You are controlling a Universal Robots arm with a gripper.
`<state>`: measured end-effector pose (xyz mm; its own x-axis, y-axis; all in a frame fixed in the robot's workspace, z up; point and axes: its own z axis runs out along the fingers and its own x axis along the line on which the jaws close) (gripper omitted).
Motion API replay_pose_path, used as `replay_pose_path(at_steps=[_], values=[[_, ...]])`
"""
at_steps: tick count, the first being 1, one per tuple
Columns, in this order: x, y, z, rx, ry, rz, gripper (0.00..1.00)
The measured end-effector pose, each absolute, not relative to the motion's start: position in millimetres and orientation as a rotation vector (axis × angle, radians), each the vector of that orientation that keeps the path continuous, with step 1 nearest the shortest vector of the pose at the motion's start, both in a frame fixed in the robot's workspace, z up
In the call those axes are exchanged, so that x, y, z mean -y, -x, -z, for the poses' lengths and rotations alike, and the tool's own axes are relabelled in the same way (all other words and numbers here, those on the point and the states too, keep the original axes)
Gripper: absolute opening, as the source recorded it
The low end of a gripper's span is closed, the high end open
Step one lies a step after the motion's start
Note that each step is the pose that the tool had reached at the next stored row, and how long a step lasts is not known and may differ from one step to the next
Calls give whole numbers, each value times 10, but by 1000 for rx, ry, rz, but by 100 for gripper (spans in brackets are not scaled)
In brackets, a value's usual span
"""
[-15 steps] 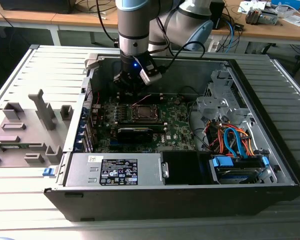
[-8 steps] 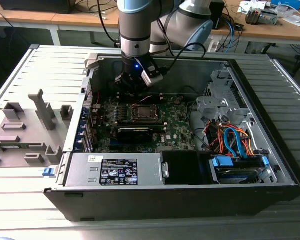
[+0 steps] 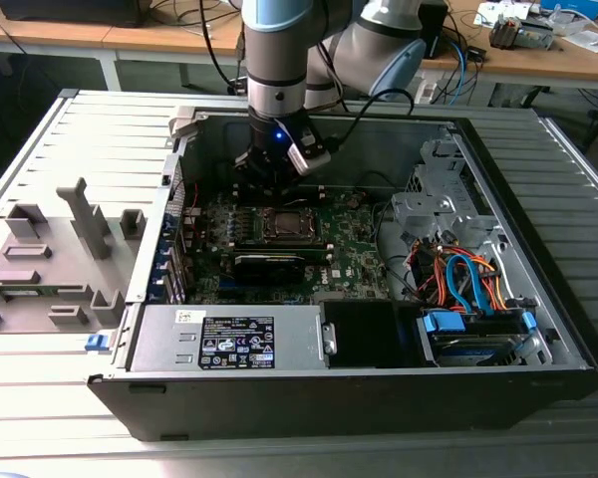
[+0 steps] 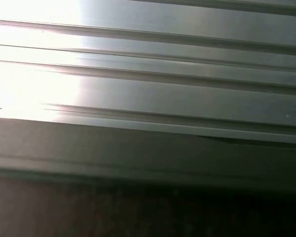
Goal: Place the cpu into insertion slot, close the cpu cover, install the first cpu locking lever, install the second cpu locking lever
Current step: 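Install the first cpu locking lever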
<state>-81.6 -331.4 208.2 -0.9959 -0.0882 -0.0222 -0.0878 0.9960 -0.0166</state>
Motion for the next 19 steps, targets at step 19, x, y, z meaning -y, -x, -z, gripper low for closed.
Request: replay_pose_path(at_steps=[19], values=[[3315,558,-2044,-3115,155,25,11]])
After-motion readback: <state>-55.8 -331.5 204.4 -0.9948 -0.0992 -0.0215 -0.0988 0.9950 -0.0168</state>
